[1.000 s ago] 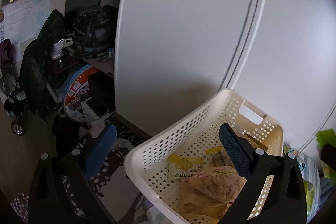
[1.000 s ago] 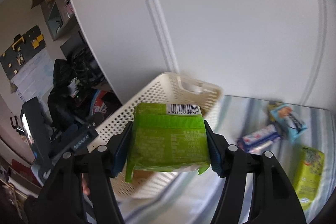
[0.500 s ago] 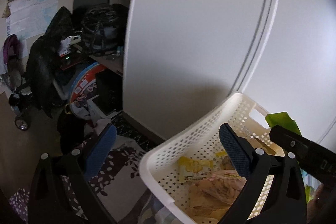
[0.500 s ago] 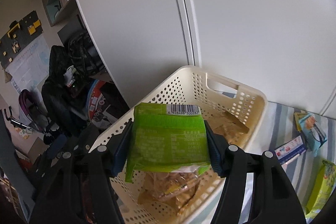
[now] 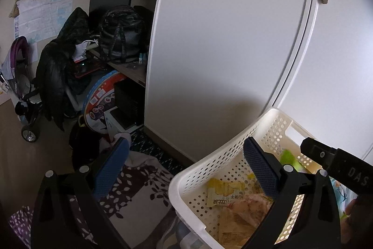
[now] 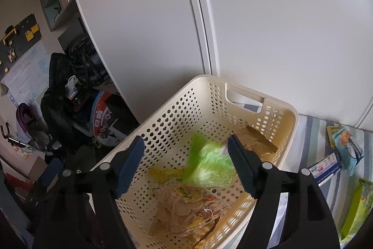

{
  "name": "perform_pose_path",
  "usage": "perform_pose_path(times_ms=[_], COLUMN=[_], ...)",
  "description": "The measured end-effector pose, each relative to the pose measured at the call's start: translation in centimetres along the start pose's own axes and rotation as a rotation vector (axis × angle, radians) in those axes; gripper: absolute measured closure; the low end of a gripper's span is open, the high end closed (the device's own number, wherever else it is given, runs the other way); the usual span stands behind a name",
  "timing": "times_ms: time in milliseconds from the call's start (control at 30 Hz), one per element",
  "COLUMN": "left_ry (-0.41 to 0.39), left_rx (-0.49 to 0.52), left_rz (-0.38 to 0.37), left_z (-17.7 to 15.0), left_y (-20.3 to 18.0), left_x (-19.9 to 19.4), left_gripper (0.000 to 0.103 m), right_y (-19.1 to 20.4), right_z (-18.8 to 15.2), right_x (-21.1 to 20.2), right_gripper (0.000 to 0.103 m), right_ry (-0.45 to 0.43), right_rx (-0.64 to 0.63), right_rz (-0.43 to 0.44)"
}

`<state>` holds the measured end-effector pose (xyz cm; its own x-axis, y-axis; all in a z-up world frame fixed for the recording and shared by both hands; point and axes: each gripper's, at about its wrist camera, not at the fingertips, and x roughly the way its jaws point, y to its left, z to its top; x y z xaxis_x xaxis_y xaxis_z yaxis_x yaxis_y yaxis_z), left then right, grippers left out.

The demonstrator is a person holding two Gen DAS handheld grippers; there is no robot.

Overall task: Organize snacks
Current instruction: 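Carry the green pack over the basket and open the right gripper, then move the right gripper back over the snacks on the table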

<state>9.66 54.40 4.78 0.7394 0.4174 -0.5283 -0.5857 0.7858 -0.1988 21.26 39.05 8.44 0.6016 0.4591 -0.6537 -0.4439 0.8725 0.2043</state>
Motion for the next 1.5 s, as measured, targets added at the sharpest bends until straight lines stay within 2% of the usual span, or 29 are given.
perform_pose_path(times_ms=[267, 800, 1500], left_ry=[-0.004, -0.010, -0.042], left_rx=[0.017, 0.024, 0.116], left_rz=[-0.008, -0.015, -0.061], left_z=[-0.2, -0.4, -1.3], left_y=[-0.5, -1.3, -4.9], left_x=[-0.1, -0.2, -1.9], left_gripper=[0.003, 0.003, 0.003], right_y=[-0.3, -0.5, -6.4], right_z=[-0.2, -0.8, -2.5], right_x=[-0.5, -1.6, -4.2], right_gripper=[0.029, 0.027, 0.024], right_ry=[-0.015, -0.054, -0.062], right_rx=[-0.009, -0.045, 0.074], right_rz=[-0.022, -0.122, -0.218])
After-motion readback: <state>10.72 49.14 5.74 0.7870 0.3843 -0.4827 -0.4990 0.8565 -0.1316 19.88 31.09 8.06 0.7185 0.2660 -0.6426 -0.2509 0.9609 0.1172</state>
